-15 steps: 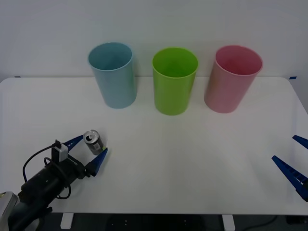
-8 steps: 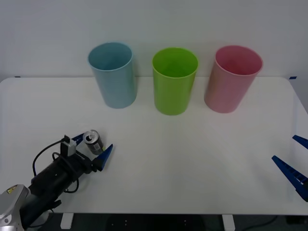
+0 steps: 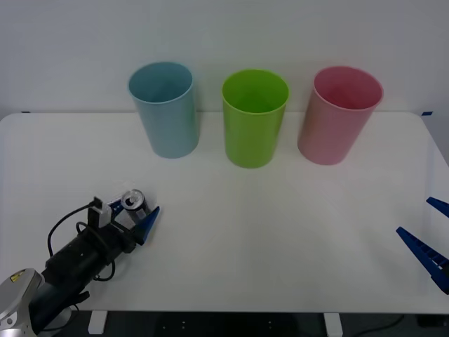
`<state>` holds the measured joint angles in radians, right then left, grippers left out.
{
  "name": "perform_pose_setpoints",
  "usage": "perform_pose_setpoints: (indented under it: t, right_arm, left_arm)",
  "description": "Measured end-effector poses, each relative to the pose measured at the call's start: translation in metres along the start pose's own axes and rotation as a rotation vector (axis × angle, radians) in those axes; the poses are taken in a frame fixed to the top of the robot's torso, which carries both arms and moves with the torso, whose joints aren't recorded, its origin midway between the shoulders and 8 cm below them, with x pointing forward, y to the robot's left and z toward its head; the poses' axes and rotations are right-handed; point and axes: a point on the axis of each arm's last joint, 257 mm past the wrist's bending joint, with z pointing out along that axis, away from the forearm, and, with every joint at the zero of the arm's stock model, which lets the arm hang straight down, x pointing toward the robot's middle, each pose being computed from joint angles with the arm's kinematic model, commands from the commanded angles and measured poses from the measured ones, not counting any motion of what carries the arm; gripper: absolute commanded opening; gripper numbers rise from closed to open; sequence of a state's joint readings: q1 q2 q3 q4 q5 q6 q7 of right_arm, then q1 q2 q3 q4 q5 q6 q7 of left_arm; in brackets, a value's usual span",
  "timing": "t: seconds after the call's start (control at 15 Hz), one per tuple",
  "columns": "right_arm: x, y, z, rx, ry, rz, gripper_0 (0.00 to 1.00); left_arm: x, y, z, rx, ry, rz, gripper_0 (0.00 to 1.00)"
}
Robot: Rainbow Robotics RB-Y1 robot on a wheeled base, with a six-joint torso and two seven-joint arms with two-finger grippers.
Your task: Grasp the object on the table and drop it into the matching bin: aluminum can to the light blue bin, PET bottle to the pink bin.
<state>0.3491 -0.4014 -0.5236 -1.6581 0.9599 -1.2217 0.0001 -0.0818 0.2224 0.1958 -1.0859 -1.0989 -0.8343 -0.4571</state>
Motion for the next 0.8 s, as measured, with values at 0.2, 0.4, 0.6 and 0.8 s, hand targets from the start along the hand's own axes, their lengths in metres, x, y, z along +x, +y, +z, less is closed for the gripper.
perform_pose_setpoints:
  t: [0.2,0.4,0.6,0.8]
  right_arm:
    - [0.000,0.000,0.000,0.000,0.000,0.000,1.00]
    - [0.000,0.000,0.000,0.000,0.000,0.000,1.00]
    - [0.000,0.000,0.000,0.000,0.000,0.000,1.00]
    - [0.000,0.000,0.000,0.000,0.000,0.000,1.00]
  left_arm:
    - [-0.001,0.000,0.001,0.000,-0.002,-0.002,0.02]
    - [-0.004,0.002,0.002,-0.002,-0.009,-0.010,0.01]
    - [-0.007,0.008,0.000,-0.016,-0.015,-0.011,0.01]
    - [-0.015,0.016,-0.004,-0.027,-0.034,-0.008,0.01]
